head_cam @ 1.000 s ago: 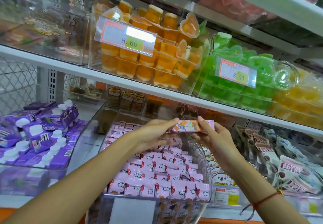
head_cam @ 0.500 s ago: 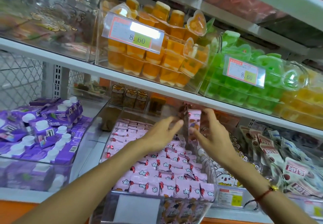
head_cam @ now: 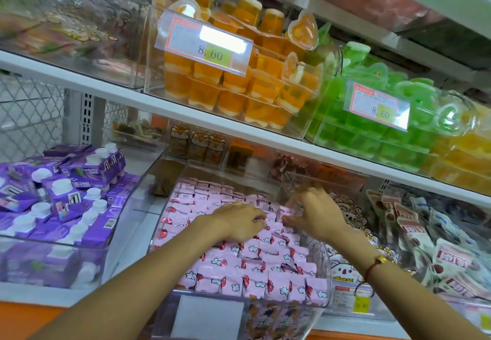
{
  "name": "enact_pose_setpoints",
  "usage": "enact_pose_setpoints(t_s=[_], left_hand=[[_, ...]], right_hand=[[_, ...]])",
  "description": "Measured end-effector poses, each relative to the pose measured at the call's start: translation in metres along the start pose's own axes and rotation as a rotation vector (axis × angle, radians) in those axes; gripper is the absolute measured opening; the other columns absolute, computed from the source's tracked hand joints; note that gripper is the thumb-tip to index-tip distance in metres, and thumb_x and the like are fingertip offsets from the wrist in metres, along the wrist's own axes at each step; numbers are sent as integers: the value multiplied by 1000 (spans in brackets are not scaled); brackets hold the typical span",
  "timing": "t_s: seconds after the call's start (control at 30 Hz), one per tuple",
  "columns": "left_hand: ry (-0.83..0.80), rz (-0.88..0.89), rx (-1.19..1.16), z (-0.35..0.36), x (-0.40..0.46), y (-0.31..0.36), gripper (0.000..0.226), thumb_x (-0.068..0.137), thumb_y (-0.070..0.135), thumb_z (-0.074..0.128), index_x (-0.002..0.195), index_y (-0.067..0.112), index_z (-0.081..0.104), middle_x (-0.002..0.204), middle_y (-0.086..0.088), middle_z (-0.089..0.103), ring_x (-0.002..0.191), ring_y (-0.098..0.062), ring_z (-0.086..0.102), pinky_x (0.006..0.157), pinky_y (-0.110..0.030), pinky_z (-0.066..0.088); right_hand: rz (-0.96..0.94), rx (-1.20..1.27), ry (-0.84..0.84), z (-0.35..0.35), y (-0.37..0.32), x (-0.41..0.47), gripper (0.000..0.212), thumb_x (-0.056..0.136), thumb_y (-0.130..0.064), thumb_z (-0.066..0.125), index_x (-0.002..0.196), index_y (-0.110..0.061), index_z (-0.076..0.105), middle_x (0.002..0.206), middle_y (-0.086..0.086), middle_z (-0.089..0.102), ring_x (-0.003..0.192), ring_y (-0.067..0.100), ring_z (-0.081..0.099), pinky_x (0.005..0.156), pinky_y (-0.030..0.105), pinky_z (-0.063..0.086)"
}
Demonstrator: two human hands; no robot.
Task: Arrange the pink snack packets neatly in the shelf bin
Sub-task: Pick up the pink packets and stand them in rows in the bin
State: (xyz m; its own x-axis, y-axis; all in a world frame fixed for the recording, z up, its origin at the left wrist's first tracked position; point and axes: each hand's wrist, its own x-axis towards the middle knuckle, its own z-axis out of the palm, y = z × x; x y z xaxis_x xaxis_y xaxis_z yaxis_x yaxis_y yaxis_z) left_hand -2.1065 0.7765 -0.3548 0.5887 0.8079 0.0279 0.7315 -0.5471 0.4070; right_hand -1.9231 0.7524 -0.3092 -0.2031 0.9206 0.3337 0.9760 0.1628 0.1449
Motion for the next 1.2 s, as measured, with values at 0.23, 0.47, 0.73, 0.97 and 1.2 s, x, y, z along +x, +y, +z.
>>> enact_pose_setpoints(t_s=[0.23, 0.47, 0.73, 0.97, 1.2], left_hand=[[112, 43, 32, -1, -2, 2, 44, 101, 37, 32, 143, 23, 37, 152, -1, 32, 136, -23, 30, 109, -38, 27], [33, 89, 105, -1, 15, 31, 35, 101, 23, 29, 127, 11, 49, 138, -8, 45, 126, -28, 40, 106, -42, 32], [127, 40, 160, -5, -5, 41, 35, 101, 23, 30, 126, 18, 54, 140, -5, 47, 129, -25, 37, 104, -37, 30], [895, 25, 83, -40, -117, -3, 36, 91, 12, 56, 121, 31, 54, 121, 15, 50, 104, -4, 48, 73, -10, 36], [714, -340, -553, -18, -154, -32, 31, 96, 21, 50, 127, 19, 54, 119, 5, 59, 88, -3, 55, 69, -8, 37]], right_hand=[[89, 205, 45, -2, 5, -30, 43, 91, -24, 55, 133, -20, 47, 128, 3, 51, 115, 20, 49, 95, 32, 42], [61, 251, 164, -1, 3, -82, 30, 98, -29, 41, 123, -22, 56, 108, -8, 49, 85, 11, 57, 70, 27, 44], [105, 195, 146, -6, -1, -83, 30, 96, -31, 44, 121, -19, 56, 113, -3, 51, 101, 16, 53, 80, 30, 44], [-47, 254, 191, -12, -43, -46, 23, 91, -26, 55, 111, -20, 64, 114, 3, 59, 108, 23, 49, 81, 32, 40], [-204, 406, -306, 36, -125, 21, 50, 101, -44, 27, 148, -28, 26, 158, 1, 18, 143, 24, 18, 116, 43, 16]])
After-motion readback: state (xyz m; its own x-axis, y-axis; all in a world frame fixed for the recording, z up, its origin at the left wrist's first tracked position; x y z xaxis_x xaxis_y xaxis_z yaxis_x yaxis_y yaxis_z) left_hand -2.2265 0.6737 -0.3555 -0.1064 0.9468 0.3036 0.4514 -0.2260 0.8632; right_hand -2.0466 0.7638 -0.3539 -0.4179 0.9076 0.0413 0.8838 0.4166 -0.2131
